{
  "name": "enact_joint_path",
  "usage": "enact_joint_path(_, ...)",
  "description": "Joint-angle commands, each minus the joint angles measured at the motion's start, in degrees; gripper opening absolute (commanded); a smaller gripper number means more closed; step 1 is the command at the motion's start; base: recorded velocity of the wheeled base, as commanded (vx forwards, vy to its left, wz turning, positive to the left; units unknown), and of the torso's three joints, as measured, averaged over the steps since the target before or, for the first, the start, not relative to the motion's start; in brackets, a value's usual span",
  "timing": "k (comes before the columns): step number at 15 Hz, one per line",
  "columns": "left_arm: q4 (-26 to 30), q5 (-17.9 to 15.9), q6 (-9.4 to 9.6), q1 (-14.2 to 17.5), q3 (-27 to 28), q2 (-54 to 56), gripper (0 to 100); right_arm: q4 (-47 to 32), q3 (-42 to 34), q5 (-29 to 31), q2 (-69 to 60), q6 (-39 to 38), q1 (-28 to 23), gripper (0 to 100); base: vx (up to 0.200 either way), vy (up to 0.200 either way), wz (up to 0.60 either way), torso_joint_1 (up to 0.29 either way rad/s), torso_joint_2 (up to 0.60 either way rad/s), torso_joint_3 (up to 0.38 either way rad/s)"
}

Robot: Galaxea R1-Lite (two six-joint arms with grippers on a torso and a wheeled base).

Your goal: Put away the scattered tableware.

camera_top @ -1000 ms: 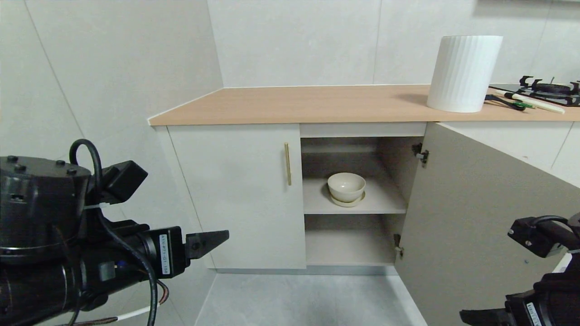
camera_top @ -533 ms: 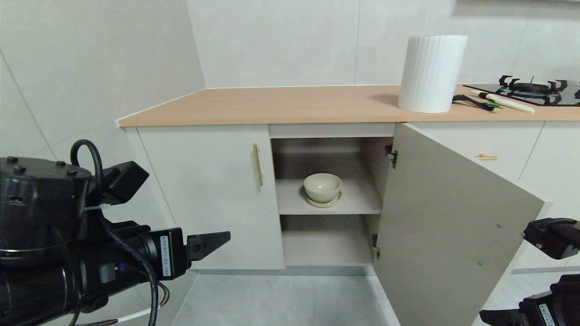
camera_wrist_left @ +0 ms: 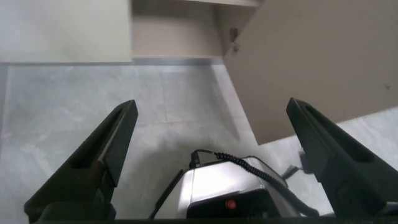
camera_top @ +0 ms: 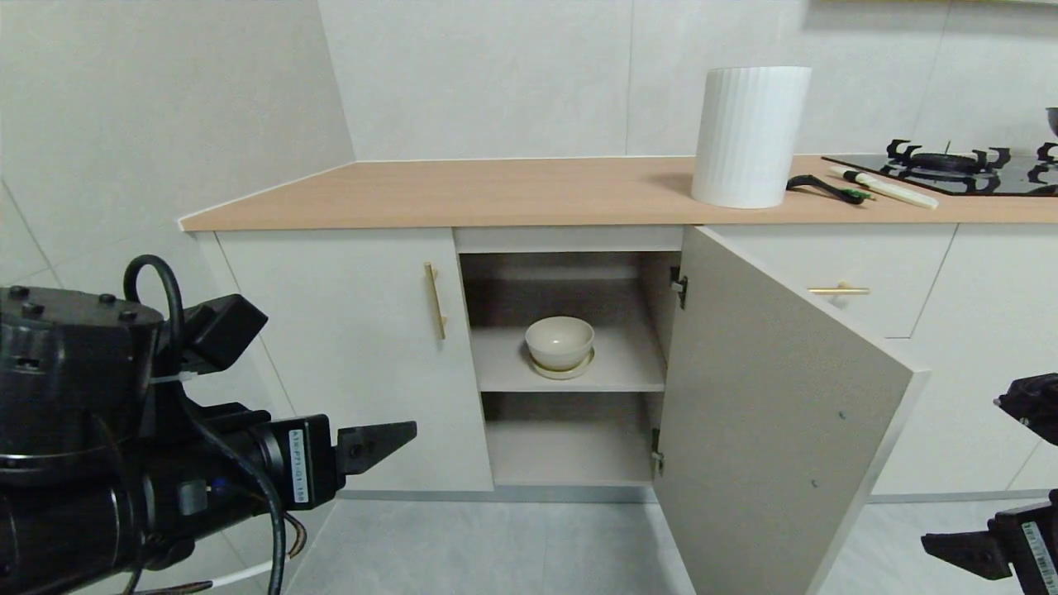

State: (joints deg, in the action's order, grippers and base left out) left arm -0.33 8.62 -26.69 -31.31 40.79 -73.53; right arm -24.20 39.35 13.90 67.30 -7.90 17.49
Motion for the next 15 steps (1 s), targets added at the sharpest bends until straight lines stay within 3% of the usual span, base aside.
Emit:
enact_joint_path(1, -0.1, 0.0, -0.03, -0.1, 0.0, -0.1, 100, 2.3, 0.2, 0.0, 0.1, 2.5, -7.5, 100, 0.0, 0.0, 0.0, 0.0, 0.0, 0.0)
enact_joint_path(5, -0.1, 0.0, -0.03, -0.1, 0.0, -0.1, 100, 12.2, -0.1, -0.5, 4.9, 1.4, -12.0, 100, 0.0, 0.0, 0.0, 0.0, 0.0, 0.0)
enact_joint_path(15, -0.1, -0.1, -0.03, -0.1, 0.1, 0.0, 100, 24.5, -1.5, -0.5, 14.2, -7.9, -11.0, 100, 0.0, 0.0, 0.0, 0.0, 0.0, 0.0)
